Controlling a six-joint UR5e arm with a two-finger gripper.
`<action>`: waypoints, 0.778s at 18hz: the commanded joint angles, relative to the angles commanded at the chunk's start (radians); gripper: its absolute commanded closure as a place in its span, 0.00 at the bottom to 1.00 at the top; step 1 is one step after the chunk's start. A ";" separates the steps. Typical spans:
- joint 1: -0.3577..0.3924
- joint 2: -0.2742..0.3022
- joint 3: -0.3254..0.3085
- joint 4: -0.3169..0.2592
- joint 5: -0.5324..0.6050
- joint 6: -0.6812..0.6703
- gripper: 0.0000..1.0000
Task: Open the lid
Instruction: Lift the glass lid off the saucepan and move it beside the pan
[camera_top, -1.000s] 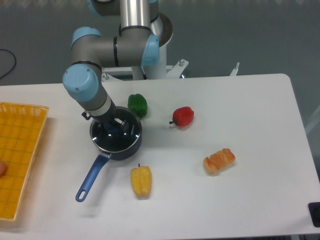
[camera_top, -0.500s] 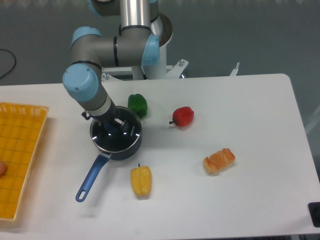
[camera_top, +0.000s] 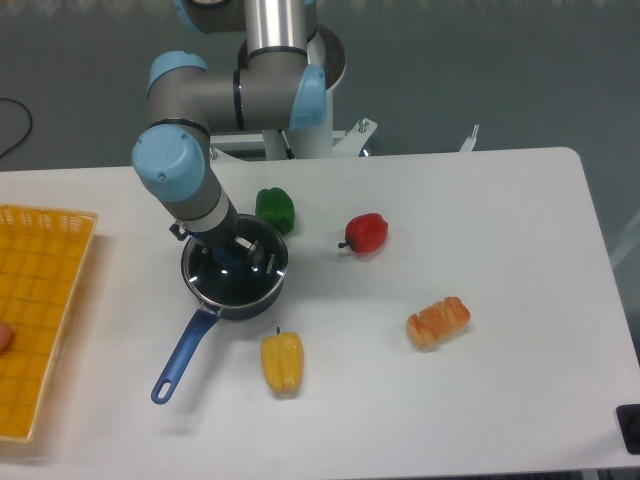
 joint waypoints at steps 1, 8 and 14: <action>0.006 0.000 0.006 -0.003 -0.003 0.008 0.40; 0.066 0.006 0.043 -0.003 -0.009 0.104 0.40; 0.136 0.017 0.067 -0.003 -0.012 0.195 0.40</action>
